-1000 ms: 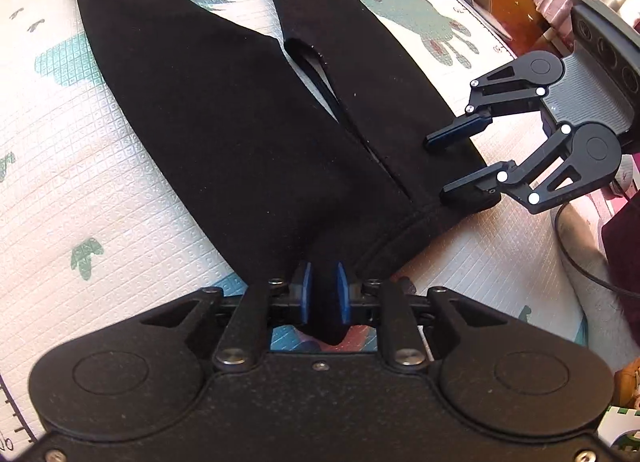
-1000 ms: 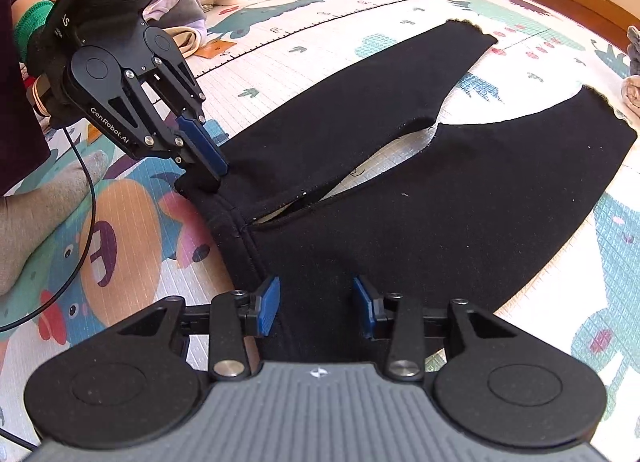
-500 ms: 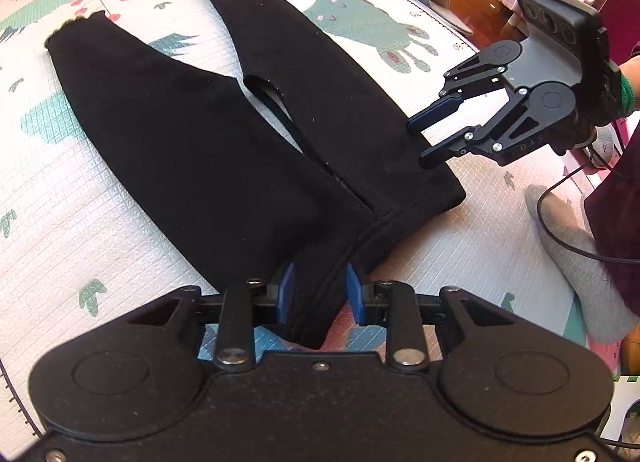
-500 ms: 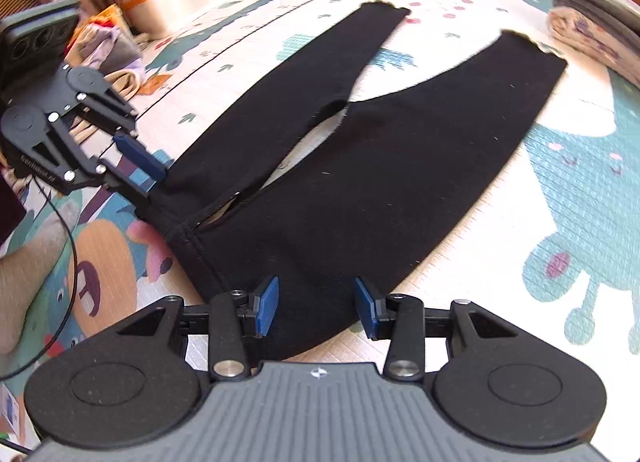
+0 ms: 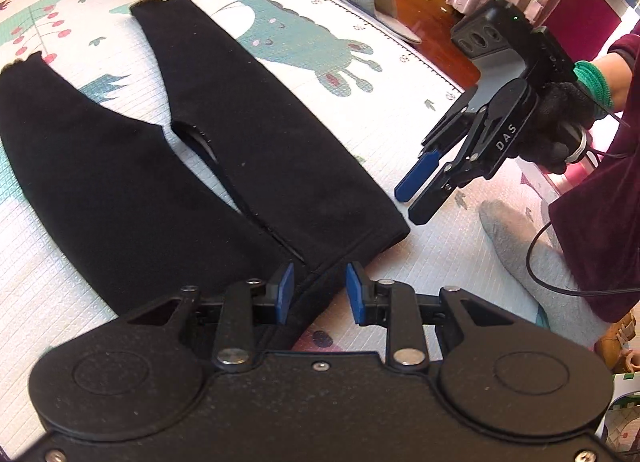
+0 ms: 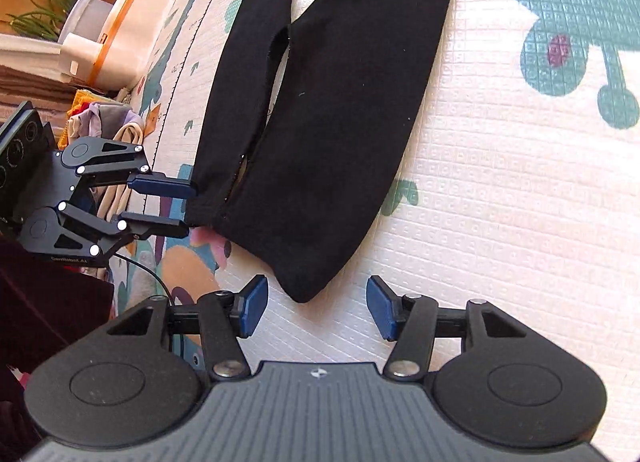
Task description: Fold clothes
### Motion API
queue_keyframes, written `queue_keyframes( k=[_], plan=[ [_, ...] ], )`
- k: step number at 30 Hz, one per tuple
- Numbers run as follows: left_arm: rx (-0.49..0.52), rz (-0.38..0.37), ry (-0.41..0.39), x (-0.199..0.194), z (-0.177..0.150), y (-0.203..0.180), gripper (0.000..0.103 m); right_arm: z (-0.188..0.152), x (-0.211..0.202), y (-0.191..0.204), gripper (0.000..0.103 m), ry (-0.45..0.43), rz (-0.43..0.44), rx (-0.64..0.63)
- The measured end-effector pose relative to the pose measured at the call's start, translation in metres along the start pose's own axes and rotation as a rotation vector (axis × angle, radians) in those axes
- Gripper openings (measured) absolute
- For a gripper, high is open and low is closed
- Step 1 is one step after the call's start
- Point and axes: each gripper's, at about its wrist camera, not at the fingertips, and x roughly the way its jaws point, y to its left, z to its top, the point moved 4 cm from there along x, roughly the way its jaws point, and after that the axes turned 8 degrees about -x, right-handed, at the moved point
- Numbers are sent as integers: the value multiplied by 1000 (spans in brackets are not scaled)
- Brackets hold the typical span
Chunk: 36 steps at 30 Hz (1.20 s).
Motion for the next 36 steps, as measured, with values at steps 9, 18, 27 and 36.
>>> queue_keyframes(
  k=[9, 18, 27, 36],
  plan=[
    [32, 26, 61, 42, -3, -4, 28, 1, 6, -6, 55, -59, 65, 137],
    [83, 22, 42, 26, -11, -9, 35, 5, 6, -12, 51, -62, 86, 140],
    [19, 48, -15, 8, -3, 0, 37, 8, 7, -8, 50, -44, 77, 125],
    [-98, 36, -55, 4, 30, 26, 37, -5, 17, -15, 41, -33, 151, 293]
  ],
)
